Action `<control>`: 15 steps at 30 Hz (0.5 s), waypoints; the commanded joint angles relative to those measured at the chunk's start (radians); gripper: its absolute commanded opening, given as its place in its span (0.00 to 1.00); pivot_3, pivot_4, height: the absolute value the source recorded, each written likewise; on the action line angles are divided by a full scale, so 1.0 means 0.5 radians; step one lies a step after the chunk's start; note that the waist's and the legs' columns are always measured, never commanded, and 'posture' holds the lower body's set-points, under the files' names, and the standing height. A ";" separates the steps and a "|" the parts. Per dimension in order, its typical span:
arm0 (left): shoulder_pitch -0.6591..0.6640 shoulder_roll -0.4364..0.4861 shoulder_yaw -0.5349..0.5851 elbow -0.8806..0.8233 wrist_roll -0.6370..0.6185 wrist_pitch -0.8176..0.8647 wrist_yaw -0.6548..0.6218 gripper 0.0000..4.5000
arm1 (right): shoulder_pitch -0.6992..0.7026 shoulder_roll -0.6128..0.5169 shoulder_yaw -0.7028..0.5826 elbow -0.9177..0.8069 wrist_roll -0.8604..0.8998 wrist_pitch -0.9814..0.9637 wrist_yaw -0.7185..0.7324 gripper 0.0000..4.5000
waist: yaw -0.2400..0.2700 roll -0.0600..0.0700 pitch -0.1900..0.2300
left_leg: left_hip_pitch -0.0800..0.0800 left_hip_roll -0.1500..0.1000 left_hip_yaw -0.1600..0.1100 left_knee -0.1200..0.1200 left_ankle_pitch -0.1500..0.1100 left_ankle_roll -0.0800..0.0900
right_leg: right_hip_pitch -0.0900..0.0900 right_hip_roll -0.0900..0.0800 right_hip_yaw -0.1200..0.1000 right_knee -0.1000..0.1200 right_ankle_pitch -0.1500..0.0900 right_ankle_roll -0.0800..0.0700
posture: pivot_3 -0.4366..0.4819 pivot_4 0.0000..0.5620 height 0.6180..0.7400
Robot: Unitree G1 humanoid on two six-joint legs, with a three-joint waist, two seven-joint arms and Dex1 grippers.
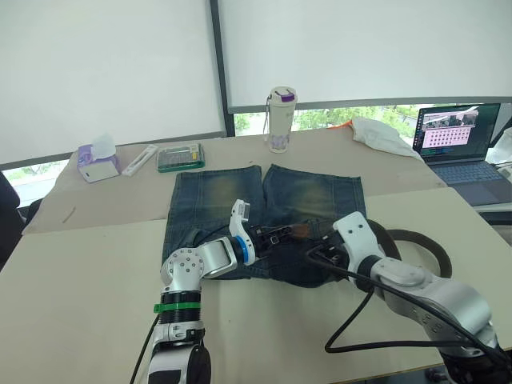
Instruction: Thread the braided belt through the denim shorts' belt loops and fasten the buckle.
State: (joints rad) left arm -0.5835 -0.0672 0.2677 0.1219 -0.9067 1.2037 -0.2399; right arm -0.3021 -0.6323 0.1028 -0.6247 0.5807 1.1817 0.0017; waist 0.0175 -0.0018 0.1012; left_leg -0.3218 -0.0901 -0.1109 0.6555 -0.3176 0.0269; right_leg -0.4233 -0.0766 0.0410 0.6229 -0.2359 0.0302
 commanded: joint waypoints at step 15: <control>-0.027 0.092 -0.020 -0.131 -0.165 0.235 -0.030 0.00 | 0.508 -0.033 -0.767 -0.579 0.050 0.409 0.308 0.01 | 0.048 -0.006 0.004 | -0.004 0.000 -0.003 0.006 -0.001 0.001 | 0.001 0.001 0.000 -0.001 0.000 0.000 | 0.48 0.27 1.00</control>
State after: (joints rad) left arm -0.5837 -0.0543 0.2101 0.0938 -0.9543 1.3018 -0.2552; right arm -0.0694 -0.6284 -0.2037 -0.8714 0.6047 1.3465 0.1427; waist 0.0417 -0.0049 0.1031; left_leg -0.3232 -0.0903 -0.1124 0.6588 -0.3181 0.0275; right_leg -0.4226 -0.0762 0.0412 0.6227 -0.2360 0.0304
